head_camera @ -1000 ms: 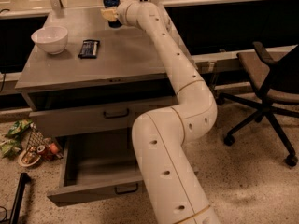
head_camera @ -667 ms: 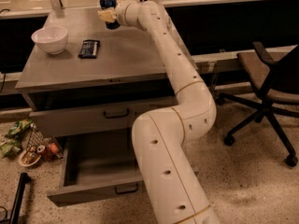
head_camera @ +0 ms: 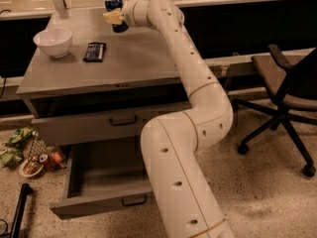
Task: Place pepsi can into middle drawer
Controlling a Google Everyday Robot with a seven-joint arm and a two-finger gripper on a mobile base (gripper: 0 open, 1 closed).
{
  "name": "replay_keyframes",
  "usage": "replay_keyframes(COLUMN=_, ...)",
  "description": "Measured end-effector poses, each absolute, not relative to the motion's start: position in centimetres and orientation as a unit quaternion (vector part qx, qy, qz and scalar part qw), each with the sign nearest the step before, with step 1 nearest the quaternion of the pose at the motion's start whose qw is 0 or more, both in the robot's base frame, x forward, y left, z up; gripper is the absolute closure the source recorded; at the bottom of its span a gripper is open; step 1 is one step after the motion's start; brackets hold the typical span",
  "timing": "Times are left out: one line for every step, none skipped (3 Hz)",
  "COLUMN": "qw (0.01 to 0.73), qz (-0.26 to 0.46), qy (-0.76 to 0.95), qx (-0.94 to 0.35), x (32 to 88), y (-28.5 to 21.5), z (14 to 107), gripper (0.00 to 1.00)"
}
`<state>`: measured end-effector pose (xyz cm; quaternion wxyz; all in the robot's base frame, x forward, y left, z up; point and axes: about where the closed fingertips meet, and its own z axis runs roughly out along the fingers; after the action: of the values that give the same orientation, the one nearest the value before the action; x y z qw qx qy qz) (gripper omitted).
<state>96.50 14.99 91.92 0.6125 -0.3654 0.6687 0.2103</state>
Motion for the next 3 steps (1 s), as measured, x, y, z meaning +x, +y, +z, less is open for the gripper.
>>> replay_keyframes(qw=0.6, qz=0.211, qy=0.677, qx=-0.369, x=95.9, y=14.4, z=92.2, gripper=1.0)
replay_keyframes(qw=0.588, qz=0.225, qy=0.684, qx=-0.367, x=95.3, y=14.5, z=92.2, gripper=1.0)
replay_keyframes(qw=0.577, qz=0.252, qy=0.687, qx=-0.361, x=94.6, y=15.3, z=92.1, gripper=1.0)
